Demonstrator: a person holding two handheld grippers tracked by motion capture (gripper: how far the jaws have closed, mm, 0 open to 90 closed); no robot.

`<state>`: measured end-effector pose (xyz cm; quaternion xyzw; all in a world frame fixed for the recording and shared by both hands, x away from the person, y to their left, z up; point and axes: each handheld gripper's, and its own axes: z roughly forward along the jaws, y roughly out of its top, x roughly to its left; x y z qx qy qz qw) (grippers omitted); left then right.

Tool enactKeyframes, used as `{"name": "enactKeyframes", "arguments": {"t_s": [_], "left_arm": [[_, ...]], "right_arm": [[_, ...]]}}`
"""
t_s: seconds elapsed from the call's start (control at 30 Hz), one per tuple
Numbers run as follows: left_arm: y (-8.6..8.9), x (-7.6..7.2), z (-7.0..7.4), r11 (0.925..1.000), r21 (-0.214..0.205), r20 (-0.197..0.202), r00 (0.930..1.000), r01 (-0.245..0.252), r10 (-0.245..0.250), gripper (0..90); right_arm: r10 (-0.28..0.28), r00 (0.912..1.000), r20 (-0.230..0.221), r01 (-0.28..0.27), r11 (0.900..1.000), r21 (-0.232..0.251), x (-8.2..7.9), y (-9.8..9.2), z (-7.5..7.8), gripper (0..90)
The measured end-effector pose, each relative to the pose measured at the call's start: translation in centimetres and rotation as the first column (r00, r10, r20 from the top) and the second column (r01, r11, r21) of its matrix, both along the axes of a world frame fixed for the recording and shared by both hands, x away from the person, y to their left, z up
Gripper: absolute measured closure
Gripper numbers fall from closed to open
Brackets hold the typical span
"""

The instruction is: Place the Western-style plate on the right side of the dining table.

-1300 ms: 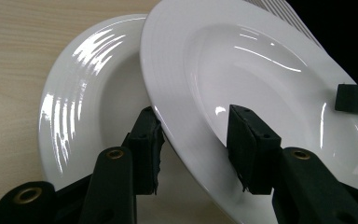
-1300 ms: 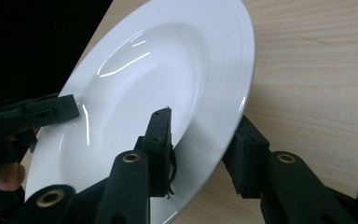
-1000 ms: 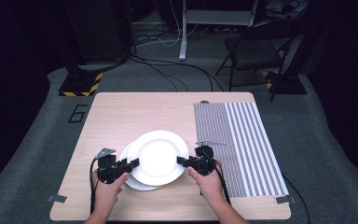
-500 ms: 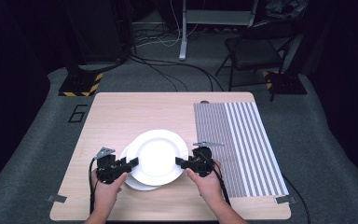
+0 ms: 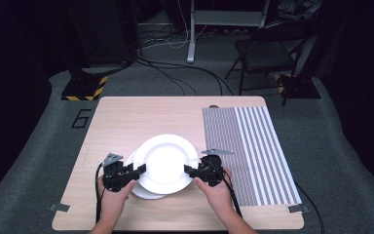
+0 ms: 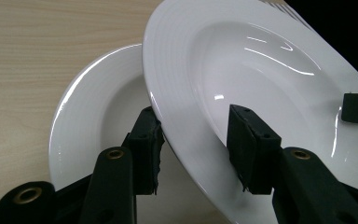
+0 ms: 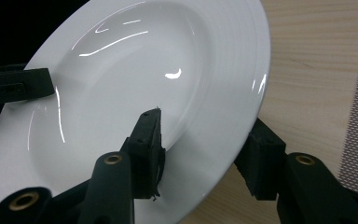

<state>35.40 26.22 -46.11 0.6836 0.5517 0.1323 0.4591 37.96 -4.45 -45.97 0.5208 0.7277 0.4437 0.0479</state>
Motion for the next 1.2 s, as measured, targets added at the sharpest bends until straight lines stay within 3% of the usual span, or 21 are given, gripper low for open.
{"name": "enactKeyframes", "arguments": {"t_s": [0.5, 0.7, 1.0, 1.2], "left_arm": [[-2.0, 0.6, 0.2, 0.9993, 0.035, 0.018, 0.9998, 0.011, -0.011, 56.1], [-3.0, 1.1, 0.4, 0.9975, 0.042, 0.02, 0.9982, 0.056, -0.057, 56.0], [-4.6, 1.6, 0.9, 0.995, 0.051, 0.041, 0.9952, 0.086, -0.088, 56.0], [-5.7, 2.2, 1.2, 0.9937, 0.035, 0.04, 0.9933, 0.106, -0.108, 55.8]], "right_arm": [[-0.069, 0.9965, 0.048, 0.072, 0.9956, -0.06, -1.1, -0.6, -0.1, 50.3], [-0.109, 0.9924, 0.057, 0.113, 0.9912, -0.069, -1.5, -1.6, 0.1, 50.3], [-0.153, 0.9858, 0.069, 0.158, 0.9845, -0.075, -2.2, -3.1, 0.6, 50.3], [-0.177, 0.9808, 0.083, 0.183, 0.9802, -0.075, -2.4, -4.0, 1.1, 50.5]]}}
